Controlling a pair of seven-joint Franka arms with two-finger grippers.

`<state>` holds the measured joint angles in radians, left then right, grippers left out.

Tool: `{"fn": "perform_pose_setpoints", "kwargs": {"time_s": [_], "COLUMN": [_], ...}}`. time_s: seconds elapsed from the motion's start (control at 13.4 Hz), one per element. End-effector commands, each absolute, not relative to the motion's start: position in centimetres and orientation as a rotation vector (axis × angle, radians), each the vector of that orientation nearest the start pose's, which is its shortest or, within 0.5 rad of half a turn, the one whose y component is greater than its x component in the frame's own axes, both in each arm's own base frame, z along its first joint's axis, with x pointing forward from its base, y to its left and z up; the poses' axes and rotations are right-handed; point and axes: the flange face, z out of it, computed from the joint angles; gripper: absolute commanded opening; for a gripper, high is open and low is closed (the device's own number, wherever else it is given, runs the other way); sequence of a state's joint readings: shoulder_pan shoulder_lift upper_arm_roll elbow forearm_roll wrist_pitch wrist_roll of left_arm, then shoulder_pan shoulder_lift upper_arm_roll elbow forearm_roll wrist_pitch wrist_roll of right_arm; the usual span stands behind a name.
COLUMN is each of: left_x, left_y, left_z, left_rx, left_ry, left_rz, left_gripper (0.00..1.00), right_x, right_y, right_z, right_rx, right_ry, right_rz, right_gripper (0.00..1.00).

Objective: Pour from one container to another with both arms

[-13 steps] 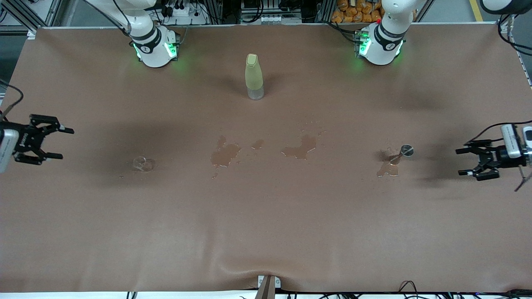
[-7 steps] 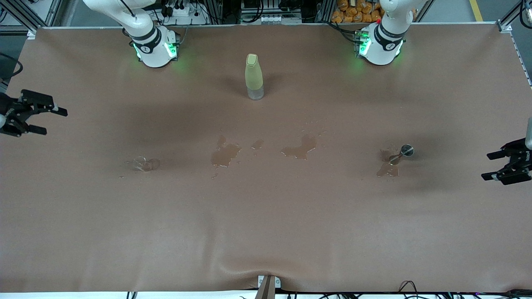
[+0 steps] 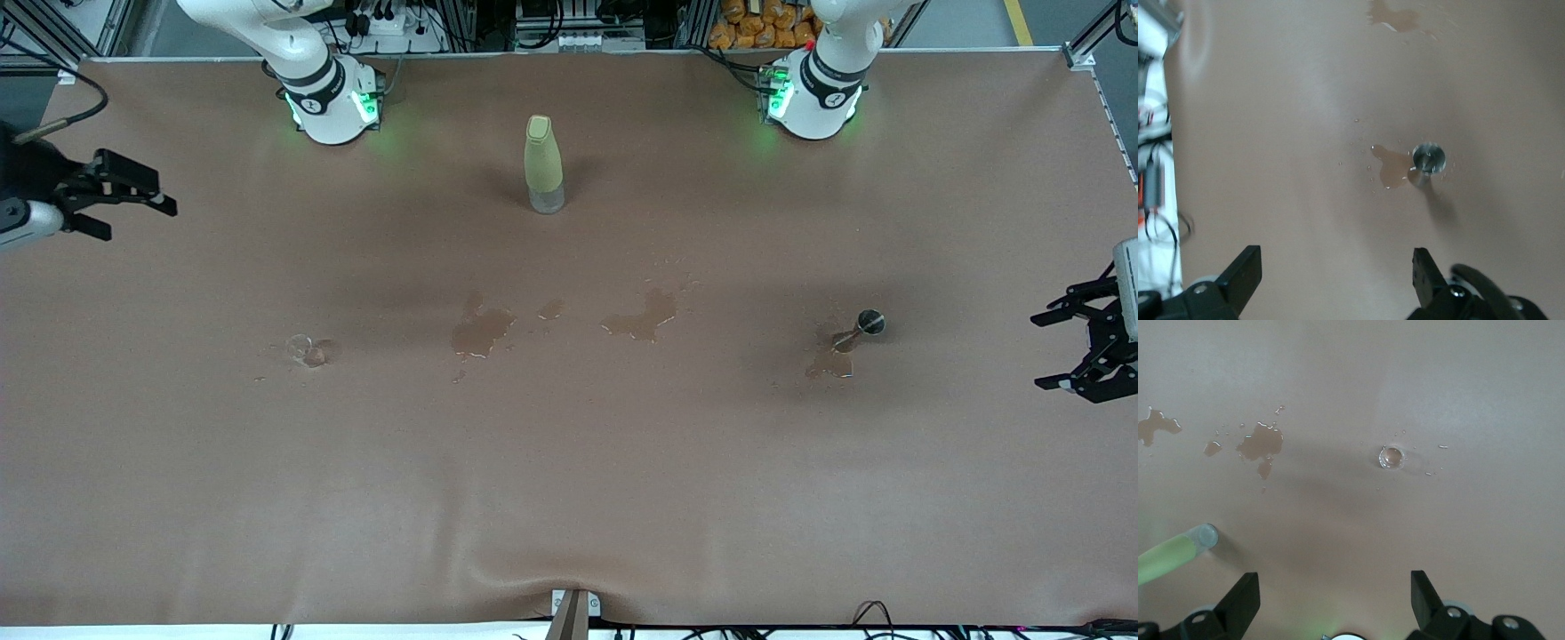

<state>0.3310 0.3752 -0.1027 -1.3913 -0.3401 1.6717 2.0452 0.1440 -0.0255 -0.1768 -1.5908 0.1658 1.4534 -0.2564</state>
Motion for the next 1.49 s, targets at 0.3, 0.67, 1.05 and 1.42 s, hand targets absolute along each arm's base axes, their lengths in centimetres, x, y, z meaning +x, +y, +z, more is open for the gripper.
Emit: {"fn": "perform_pose_setpoints", "kwargs": {"time_s": [0.3,0.67,1.05,1.42], "left_x": [63.7,62.4,60.9,60.5], "left_y": [8.9,6.0,4.2,3.3], "left_z": [54.3,55.1,56.9,60.5], "left_rx": [-2.722,-3.102,-3.156,-3.142], "left_ry": [1.877,1.131,0.633,0.556], "left_rz": [-0.334,-0.246,-0.191,-0.199], "left_gripper": [1.00,1.00,1.00,1.00], "right_x": [52.2,53.0,53.1,53.1], "right_y": [0.8,-0.6,-1.3,-1.2], "right_z": [63.7,65.9,65.9,65.7], "right_rx": [-3.058,-3.133,-3.172,-3.171], "right_ry": [-0.274,-0.269,-0.241,-0.241], "right_rz": [0.150,0.078,0.073,0.085], "right_gripper": [1.00,1.00,1.00,1.00]}}
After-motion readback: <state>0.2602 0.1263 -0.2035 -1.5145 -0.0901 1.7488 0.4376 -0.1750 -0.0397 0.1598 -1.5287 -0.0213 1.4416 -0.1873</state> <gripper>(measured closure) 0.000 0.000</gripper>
